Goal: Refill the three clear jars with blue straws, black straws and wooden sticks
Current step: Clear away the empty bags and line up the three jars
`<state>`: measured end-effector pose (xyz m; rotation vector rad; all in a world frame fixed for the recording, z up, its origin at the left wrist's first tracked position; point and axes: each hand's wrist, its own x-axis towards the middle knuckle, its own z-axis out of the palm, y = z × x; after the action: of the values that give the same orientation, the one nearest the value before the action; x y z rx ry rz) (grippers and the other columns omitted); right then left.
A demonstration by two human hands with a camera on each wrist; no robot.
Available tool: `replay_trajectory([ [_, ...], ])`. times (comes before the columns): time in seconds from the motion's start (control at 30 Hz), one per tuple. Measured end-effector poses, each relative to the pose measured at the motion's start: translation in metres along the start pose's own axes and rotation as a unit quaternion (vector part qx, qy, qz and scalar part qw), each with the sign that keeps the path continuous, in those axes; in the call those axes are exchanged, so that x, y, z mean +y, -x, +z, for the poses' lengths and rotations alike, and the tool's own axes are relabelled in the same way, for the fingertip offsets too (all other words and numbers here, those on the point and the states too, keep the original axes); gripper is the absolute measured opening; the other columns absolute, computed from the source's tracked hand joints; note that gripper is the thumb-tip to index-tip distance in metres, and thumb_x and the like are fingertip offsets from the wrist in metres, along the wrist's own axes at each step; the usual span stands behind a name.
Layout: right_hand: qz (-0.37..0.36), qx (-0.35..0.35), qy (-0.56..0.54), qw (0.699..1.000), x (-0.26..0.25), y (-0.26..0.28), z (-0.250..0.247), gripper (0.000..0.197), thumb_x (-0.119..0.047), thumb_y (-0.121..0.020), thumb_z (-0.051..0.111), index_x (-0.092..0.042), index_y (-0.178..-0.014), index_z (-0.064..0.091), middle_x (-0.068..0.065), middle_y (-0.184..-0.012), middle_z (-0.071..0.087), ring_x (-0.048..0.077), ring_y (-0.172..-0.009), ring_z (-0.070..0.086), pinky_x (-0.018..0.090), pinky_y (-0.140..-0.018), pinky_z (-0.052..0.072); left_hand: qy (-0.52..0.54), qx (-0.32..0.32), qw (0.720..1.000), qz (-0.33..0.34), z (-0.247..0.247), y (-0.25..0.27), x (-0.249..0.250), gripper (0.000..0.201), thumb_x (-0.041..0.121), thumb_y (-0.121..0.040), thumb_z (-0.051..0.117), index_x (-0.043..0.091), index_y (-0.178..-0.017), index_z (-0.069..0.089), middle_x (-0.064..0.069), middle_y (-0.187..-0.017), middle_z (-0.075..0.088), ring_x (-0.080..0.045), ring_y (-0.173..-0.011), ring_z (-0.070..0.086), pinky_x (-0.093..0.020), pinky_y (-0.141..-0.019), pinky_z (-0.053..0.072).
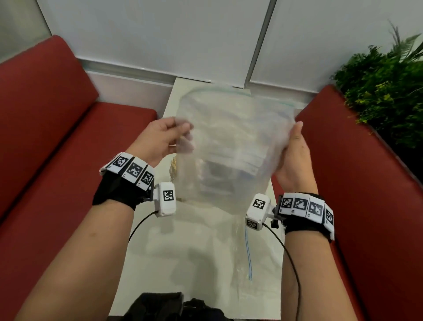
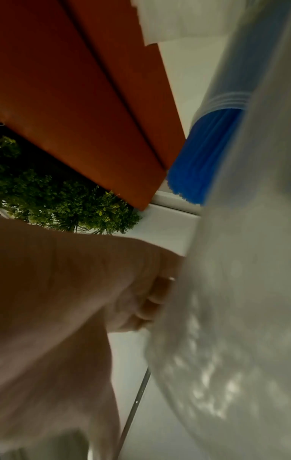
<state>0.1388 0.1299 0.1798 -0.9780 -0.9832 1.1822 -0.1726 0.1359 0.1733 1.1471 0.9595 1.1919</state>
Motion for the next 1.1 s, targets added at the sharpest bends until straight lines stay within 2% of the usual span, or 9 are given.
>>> replay_trajectory([
  [0.1, 0.057, -0.078, 0.091, 0.991, 0.011, 0.002, 0.006, 0.055, -0.062, -0.077, 0.078, -0.019, -0.112, 0.075, 0.009, -0.108, 0.077, 0.023, -0.094, 0.075, 0.032, -0.070, 0.059, -0.001, 0.079, 0.995, 0.053, 0.010, -0.007, 0.002, 0.019, 0.033, -0.102, 0.054, 0.033, -0.090, 0.070, 0.001, -0.074, 0.064, -0.020, -0.060, 0.067, -0.032, -0.056, 0.058],
  [0.23, 0.011, -0.019, 0.117, 0.993, 0.016, 0.003, 0.010, 0.017, -0.036, -0.087, 0.079, -0.020, -0.082, 0.079, 0.006, -0.086, 0.076, 0.018, -0.077, 0.070, 0.034, -0.070, 0.058, -0.213, 0.215, 0.945, 0.122, 0.009, -0.011, -0.001, 0.022, 0.051, -0.098, 0.048, 0.044, -0.085, 0.064, 0.009, -0.049, 0.052, -0.006, -0.042, 0.050, -0.021, -0.037, 0.040],
  [0.37, -0.073, 0.027, 0.137, 0.987, 0.010, 0.004, 0.019, 0.037, -0.038, -0.091, 0.074, -0.007, -0.074, 0.066, 0.005, -0.070, 0.056, 0.018, -0.066, 0.051, 0.032, -0.066, 0.046, -0.192, 0.268, 0.935, 0.129, 0.007, -0.014, 0.006, 0.027, 0.058, -0.094, 0.054, 0.036, -0.082, 0.065, 0.009, -0.055, 0.059, -0.006, -0.048, 0.053, -0.021, -0.050, 0.045],
  [0.47, -0.117, 0.052, 0.132, 0.983, 0.004, 0.007, 0.026, 0.026, -0.046, -0.096, 0.066, -0.028, -0.079, 0.074, -0.007, -0.066, 0.055, 0.010, -0.063, 0.047, 0.025, -0.060, 0.042, -0.104, 0.119, 0.987, 0.000, 0.012, -0.010, 0.013, 0.059, 0.078, -0.077, 0.062, 0.023, -0.099, 0.070, 0.002, -0.084, 0.075, -0.017, -0.078, 0.072, -0.033, -0.073, 0.058],
  [0.53, -0.120, 0.052, 0.123, 0.984, 0.002, 0.008, 0.025, 0.027, -0.050, -0.096, 0.064, -0.029, -0.086, 0.076, 0.000, -0.068, 0.053, 0.017, -0.063, 0.044, 0.028, -0.057, 0.042, -0.054, 0.014, 0.998, -0.024, 0.017, -0.004, 0.011, 0.051, 0.063, -0.075, 0.073, 0.017, -0.097, 0.075, -0.002, -0.087, 0.076, -0.020, -0.080, 0.074, -0.033, -0.071, 0.061],
  [0.6, -0.113, 0.061, 0.116, 0.985, 0.001, 0.008, 0.022, 0.029, -0.051, -0.095, 0.066, -0.026, -0.082, 0.075, 0.003, -0.067, 0.053, 0.018, -0.062, 0.046, 0.030, -0.056, 0.044, -0.077, 0.024, 0.997, 0.011, 0.019, -0.002, 0.010, 0.029, 0.049, -0.082, 0.073, 0.020, -0.081, 0.077, -0.002, -0.063, 0.062, -0.019, -0.057, 0.064, -0.029, -0.055, 0.058],
  [0.73, -0.123, 0.116, 0.137, 0.976, 0.004, 0.008, 0.021, 0.032, -0.045, -0.095, 0.068, -0.030, -0.067, 0.068, -0.010, -0.058, 0.055, 0.006, -0.054, 0.046, 0.025, -0.051, 0.041, -0.232, 0.181, 0.953, 0.070, 0.021, -0.010, 0.004, 0.050, 0.065, -0.091, 0.056, 0.022, -0.069, 0.066, 0.006, -0.041, 0.046, -0.011, -0.035, 0.042, -0.020, -0.039, 0.039],
  [0.93, -0.136, 0.113, 0.135, 0.975, 0.005, 0.006, 0.023, 0.022, -0.040, -0.097, 0.066, -0.027, -0.081, 0.074, -0.006, -0.077, 0.070, 0.011, -0.074, 0.063, 0.033, -0.069, 0.053, -0.337, 0.265, 0.898, 0.100, 0.023, -0.013, 0.002, 0.061, 0.068, -0.096, 0.043, 0.022, -0.058, 0.055, 0.016, -0.042, 0.050, -0.001, -0.040, 0.045, -0.022, -0.051, 0.034],
  [1.1, -0.141, 0.111, 0.095, 0.979, 0.006, 0.009, 0.016, 0.027, -0.037, -0.102, 0.059, -0.014, -0.103, 0.074, 0.005, -0.079, 0.058, 0.020, -0.072, 0.052, 0.025, -0.063, 0.045, -0.156, 0.043, 0.983, 0.082, 0.021, -0.008, 0.005, 0.025, 0.041, -0.097, 0.063, 0.020, -0.108, 0.068, 0.010, -0.079, 0.067, -0.006, -0.071, 0.065, -0.021, -0.063, 0.054],
])
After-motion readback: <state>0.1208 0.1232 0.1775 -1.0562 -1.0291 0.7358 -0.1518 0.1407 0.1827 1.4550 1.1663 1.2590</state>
